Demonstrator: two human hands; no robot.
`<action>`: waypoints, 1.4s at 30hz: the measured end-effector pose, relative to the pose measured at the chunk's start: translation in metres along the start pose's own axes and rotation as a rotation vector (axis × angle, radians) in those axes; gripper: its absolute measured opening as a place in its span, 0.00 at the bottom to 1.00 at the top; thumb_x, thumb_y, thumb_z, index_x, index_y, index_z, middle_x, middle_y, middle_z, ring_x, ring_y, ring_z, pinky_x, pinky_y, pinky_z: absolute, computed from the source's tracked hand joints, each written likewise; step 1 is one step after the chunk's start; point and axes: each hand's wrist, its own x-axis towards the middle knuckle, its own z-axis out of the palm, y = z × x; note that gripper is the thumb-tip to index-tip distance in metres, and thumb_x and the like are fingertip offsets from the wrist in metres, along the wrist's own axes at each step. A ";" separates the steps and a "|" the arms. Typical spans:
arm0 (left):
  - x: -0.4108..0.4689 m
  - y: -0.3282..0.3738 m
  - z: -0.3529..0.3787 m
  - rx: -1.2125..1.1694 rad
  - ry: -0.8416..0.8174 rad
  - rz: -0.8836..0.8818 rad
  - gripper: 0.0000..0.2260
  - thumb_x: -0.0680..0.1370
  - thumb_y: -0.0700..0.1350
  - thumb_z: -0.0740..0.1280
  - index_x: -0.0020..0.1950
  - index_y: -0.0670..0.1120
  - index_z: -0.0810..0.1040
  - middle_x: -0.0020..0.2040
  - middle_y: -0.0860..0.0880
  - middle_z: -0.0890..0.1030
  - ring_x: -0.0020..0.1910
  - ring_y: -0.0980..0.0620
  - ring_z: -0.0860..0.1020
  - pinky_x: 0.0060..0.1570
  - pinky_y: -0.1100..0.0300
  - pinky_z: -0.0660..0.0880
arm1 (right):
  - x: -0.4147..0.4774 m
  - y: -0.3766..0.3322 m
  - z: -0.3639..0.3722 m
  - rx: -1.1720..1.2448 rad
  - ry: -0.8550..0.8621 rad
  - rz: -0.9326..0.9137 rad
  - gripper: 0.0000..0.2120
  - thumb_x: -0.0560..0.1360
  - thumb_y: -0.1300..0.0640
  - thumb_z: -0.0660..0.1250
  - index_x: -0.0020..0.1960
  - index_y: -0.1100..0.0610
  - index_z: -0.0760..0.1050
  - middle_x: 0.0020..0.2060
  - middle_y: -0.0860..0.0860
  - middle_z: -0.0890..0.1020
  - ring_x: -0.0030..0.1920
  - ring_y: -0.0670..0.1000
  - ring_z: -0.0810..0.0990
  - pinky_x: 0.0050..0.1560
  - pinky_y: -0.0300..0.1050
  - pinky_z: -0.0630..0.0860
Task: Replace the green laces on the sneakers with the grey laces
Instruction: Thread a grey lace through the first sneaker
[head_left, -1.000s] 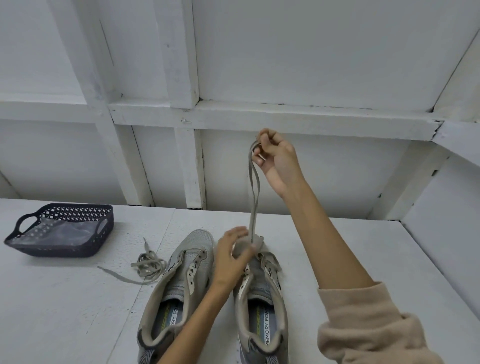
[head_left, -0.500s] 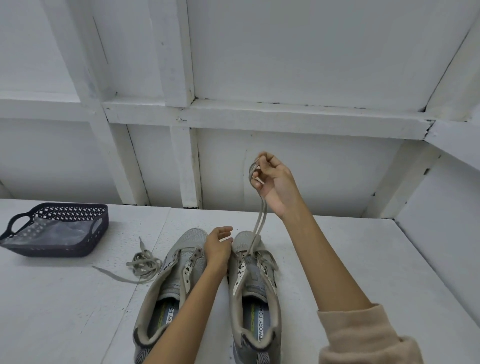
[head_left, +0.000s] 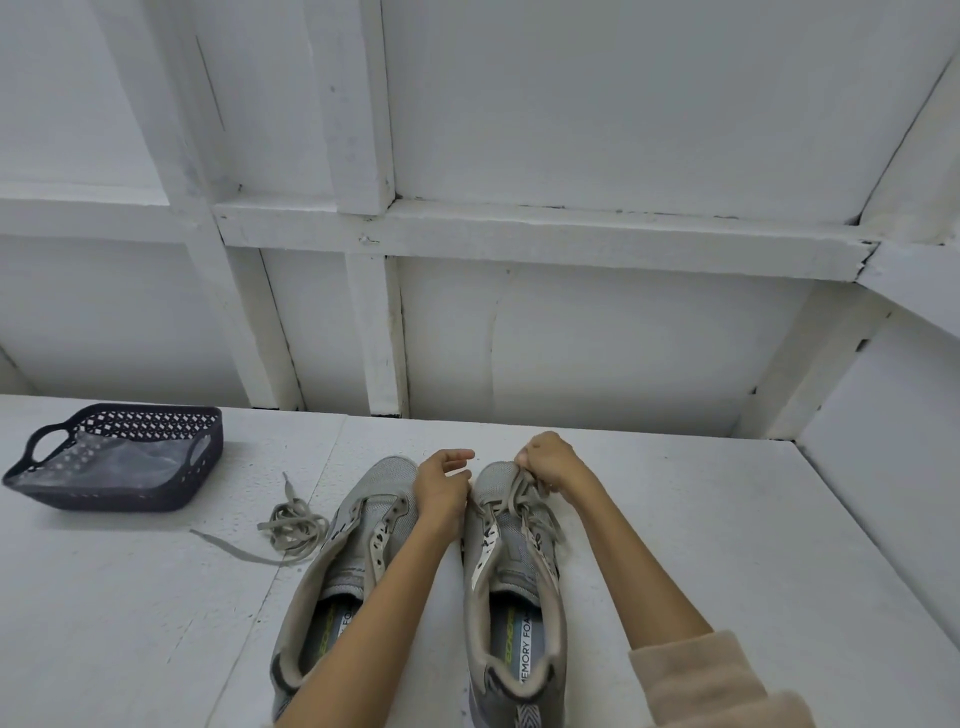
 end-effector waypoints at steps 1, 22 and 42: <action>-0.001 0.000 0.000 -0.025 0.005 -0.006 0.20 0.74 0.24 0.56 0.45 0.47 0.78 0.52 0.45 0.78 0.50 0.50 0.78 0.44 0.54 0.76 | 0.000 0.001 0.002 0.058 0.017 -0.010 0.14 0.72 0.67 0.60 0.29 0.57 0.66 0.24 0.53 0.69 0.27 0.52 0.65 0.28 0.41 0.61; -0.052 0.030 0.006 -0.165 0.035 0.432 0.24 0.73 0.27 0.62 0.64 0.49 0.73 0.62 0.54 0.75 0.62 0.62 0.72 0.63 0.69 0.66 | -0.027 -0.079 -0.042 0.318 0.200 -0.387 0.07 0.78 0.64 0.64 0.43 0.57 0.77 0.41 0.51 0.82 0.36 0.47 0.77 0.41 0.40 0.75; -0.053 0.039 0.010 -0.181 -0.645 0.146 0.13 0.83 0.45 0.58 0.46 0.40 0.78 0.34 0.47 0.78 0.36 0.48 0.80 0.45 0.57 0.79 | -0.028 -0.080 -0.067 -0.190 0.258 -0.239 0.14 0.75 0.50 0.70 0.55 0.60 0.79 0.50 0.55 0.83 0.39 0.57 0.84 0.44 0.52 0.82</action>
